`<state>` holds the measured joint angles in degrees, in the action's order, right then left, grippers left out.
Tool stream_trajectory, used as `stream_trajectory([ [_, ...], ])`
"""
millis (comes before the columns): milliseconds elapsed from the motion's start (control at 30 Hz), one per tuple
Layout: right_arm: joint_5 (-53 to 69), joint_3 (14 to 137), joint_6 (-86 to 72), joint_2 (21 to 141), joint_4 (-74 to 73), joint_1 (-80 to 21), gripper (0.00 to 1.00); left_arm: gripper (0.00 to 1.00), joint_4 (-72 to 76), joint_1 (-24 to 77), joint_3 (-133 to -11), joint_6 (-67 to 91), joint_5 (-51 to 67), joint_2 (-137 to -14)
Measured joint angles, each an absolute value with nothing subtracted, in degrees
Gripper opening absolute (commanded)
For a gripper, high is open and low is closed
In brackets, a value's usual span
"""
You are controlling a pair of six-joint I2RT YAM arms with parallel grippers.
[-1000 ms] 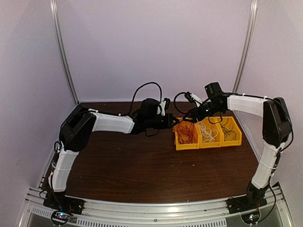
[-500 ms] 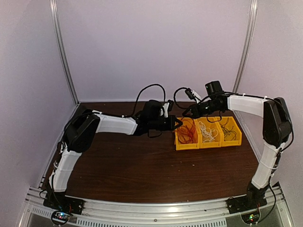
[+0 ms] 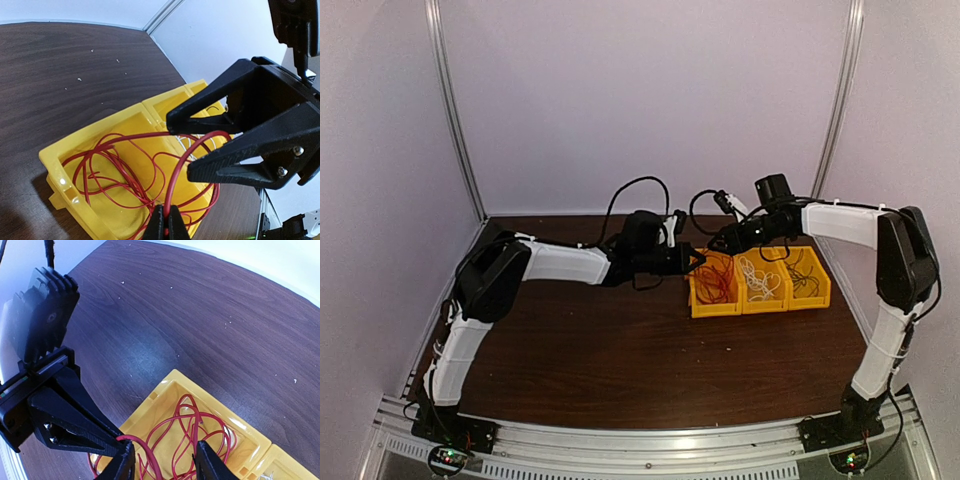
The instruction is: Untangle the cables
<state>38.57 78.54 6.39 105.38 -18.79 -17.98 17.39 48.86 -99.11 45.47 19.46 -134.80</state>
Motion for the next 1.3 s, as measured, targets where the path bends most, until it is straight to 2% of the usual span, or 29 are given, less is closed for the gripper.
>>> stream_trajectory([
  [133, 37.87, 78.35, 6.24, 105.12, -18.98, -17.96, 0.45, 0.0, 17.41, 48.86, -99.11, 45.41, 19.46, -134.8],
  [300, 38.35, 78.35, 5.8, 105.12, -20.03, -17.85, 0.21, 0.0, 17.43, 48.86, -99.11, 45.23, 19.46, -134.8],
  [333, 38.81, 78.35, 5.93, 105.12, -20.1, -17.76, 0.19, 0.0, 17.43, 48.86, -99.11, 45.21, 19.46, -134.8],
  [567, 42.61, 77.6, 4.58, 104.88, -18.98, -17.58, 0.19, 0.0, 17.52, 48.86, -99.13, 45.23, 19.46, -135.11],
  [800, 43.11, 77.6, 4.03, 104.14, -17.78, -17.58, 0.0, 0.0, 17.47, 48.86, -99.5, 45.23, 19.46, -135.76],
  [933, 43.24, 77.6, 3.81, 104.14, -17.26, -17.56, 0.0, 0.0, 17.47, 48.86, -99.85, 45.23, 19.44, -135.76],
  [967, 43.16, 77.6, 3.86, 104.14, -17.28, -17.56, 0.0, 0.04, 17.47, 48.86, -99.88, 45.23, 19.44, -135.79],
  [1033, 42.09, 77.6, 4.27, 104.14, -17.32, -17.56, 0.0, 0.34, 17.47, 48.86, -99.88, 45.12, 19.42, -135.79],
  [1100, 39.48, 77.6, 5.28, 104.14, -17.41, -17.72, 0.0, 0.54, 17.34, 48.86, -99.9, 44.47, 19.22, -135.79],
  [1200, 33.47, 77.6, 7.92, 104.14, -17.67, -18.13, 0.0, 0.65, 16.71, 48.8, -98.94, 43.68, 18.13, -135.09],
  [1300, 27.86, 77.6, 10.5, 104.14, -18.04, -18.68, 0.0, 0.68, 16.12, 48.56, -93.73, 41.98, 16.19, -131.04],
])
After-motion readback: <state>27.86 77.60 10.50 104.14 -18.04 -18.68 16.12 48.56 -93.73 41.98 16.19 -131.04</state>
